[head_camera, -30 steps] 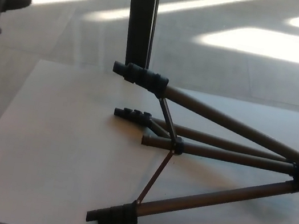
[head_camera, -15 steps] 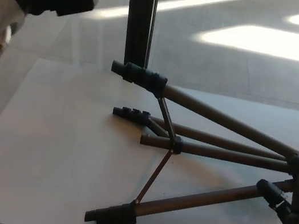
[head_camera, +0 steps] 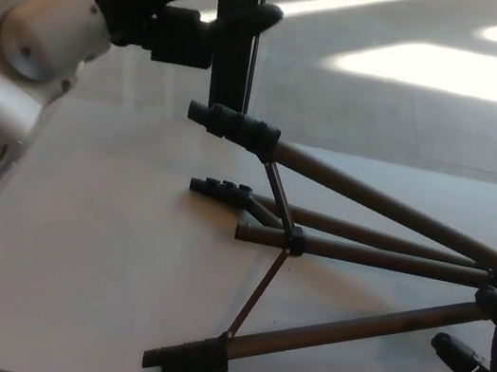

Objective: Use both hands of the robot to pick up the tripod lying in the middle of the desk and make it stand upright on the desk

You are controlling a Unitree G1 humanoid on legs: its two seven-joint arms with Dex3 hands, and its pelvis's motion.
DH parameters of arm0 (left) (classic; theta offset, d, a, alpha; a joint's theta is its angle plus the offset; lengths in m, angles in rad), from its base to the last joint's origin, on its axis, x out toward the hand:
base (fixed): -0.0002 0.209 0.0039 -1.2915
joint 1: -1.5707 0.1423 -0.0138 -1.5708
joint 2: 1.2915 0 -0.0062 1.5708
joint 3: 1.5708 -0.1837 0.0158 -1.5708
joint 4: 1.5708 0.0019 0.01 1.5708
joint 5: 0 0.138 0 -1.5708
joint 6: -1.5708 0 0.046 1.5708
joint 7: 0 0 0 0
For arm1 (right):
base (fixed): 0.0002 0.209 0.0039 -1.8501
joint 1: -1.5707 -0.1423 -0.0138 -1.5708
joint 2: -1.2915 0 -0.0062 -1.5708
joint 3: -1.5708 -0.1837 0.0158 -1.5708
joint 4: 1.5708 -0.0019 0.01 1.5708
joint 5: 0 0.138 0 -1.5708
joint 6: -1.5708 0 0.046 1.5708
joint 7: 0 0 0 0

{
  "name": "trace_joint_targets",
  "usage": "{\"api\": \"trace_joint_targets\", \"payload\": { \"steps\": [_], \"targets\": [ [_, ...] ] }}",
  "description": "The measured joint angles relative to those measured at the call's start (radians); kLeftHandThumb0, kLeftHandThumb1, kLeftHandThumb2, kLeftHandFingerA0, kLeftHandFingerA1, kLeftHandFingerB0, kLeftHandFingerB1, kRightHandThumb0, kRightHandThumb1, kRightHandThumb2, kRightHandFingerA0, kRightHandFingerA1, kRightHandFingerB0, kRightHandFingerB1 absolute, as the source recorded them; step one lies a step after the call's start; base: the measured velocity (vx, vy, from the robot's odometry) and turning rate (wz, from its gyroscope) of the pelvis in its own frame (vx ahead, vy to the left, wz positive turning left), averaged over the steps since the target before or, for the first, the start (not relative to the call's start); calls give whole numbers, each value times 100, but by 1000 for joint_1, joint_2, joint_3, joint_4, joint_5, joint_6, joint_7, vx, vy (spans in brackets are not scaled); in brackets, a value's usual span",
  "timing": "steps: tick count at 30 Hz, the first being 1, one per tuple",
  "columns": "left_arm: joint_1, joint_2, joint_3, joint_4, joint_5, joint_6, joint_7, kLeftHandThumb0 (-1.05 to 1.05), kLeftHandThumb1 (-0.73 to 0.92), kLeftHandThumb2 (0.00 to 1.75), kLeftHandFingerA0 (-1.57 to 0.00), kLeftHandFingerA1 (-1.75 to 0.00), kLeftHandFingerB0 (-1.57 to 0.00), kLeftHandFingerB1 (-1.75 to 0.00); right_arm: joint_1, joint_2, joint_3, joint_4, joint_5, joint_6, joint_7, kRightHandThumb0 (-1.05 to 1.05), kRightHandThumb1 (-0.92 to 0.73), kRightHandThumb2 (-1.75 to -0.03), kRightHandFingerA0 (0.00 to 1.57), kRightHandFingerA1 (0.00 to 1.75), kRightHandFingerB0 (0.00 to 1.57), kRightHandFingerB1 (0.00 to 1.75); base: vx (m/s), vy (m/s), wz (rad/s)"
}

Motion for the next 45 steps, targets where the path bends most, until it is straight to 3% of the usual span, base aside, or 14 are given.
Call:
{"api": "trace_joint_targets", "payload": {
  "steps": [2, 4, 9, 13, 15, 16, 17, 18, 19, 24, 26, 31, 40, 45],
  "targets": [
    [-28, 0, -54, 17, 27, 0, -19, -97, 63, 109, -6, -53, -12, -46, 11, 0, -2, -13, 3, 4, 1, -78, -54, -97, 50, 72, 45, 58, 0, 0, 0],
    [-57, -2, -106, 32, 53, 0, -39, -100, 83, 65, -9, -52, -16, -37, 21, 0, -4, -29, 5, 8, 1, -77, -72, -62, 51, 70, 50, 47, 0, 0, 0],
    [-120, -37, -227, 66, 117, 0, -70, -103, 83, 64, -10, -53, -19, -37, 55, -4, -12, -74, 14, 18, 11, -81, -57, -80, 49, 68, 47, 50, 0, 0, 0],
    [-163, -89, -324, 99, 172, 0, -88, -102, 82, 65, -9, -51, -17, -37, 86, -19, -24, -113, 28, 32, 21, -76, -73, -62, 50, 63, 44, 40, 0, 0, 0],
    [-184, -114, -367, 117, 197, 0, -98, -102, 82, 66, -10, -52, -18, -37, 96, -31, -32, -127, 36, 39, 27, -81, -61, -99, 49, 69, 39, 53, 0, 0, 0],
    [-193, -126, -383, 126, 208, 0, -101, -103, 82, 65, -8, -51, -19, -36, 97, -35, -37, -129, 40, 42, 29, -74, -72, -62, 49, 67, 44, 41, 0, 0, 0],
    [-203, -139, -401, 137, 220, 0, -105, -99, 62, 108, 0, -51, -11, -46, 99, -39, -42, -131, 44, 46, 32, -79, -60, -99, 47, 70, 37, 52, 0, 0, 0],
    [-215, -156, -422, 151, 234, 1, -110, -101, 80, 65, -7, -50, -18, -36, 101, -42, -47, -133, 49, 52, 34, -78, -60, -99, 48, 71, 39, 53, 0, 0, 0],
    [-224, -171, -442, 162, 250, 1, -115, -98, 63, 108, -1, -51, -9, -45, 103, -45, -51, -135, 53, 57, 35, -82, -62, -100, 46, 69, 37, 52, 0, 0, 0],
    [-250, -208, -506, 205, 305, 2, -125, -103, 86, 66, -3, -50, -17, -39, 104, -47, -57, -137, 61, 71, 38, -74, -72, -62, 50, 65, 46, 39, 0, 0, 0],
    [-261, -217, -541, 226, 336, 2, -129, -105, 69, 114, -4, -37, -12, -47, 104, -47, -59, -137, 67, 77, 39, -79, -62, -99, 48, 68, 39, 52, 0, 0, 0],
    [-280, -218, -617, 266, 404, -1, -133, -103, 66, 109, -5, -15, -14, -34, 104, -47, -59, -140, 75, 87, 39, -72, -74, -62, 50, 64, 44, 39, 0, 0, 0],
    [-299, -192, -732, 312, 509, -5, -134, -101, 59, 103, 0, -12, -14, 0, 105, -39, -46, -147, 80, 89, 39, -73, -56, -97, 46, 67, 42, 53, 0, 0, 0],
    [-300, -177, -783, 342, 573, -7, -131, -102, 57, 101, 0, -15, 0, 0, 106, -39, -38, -154, 80, 91, 39, -72, -72, -61, 55, 63, 50, 40, 0, 0, 0]
  ]
}}
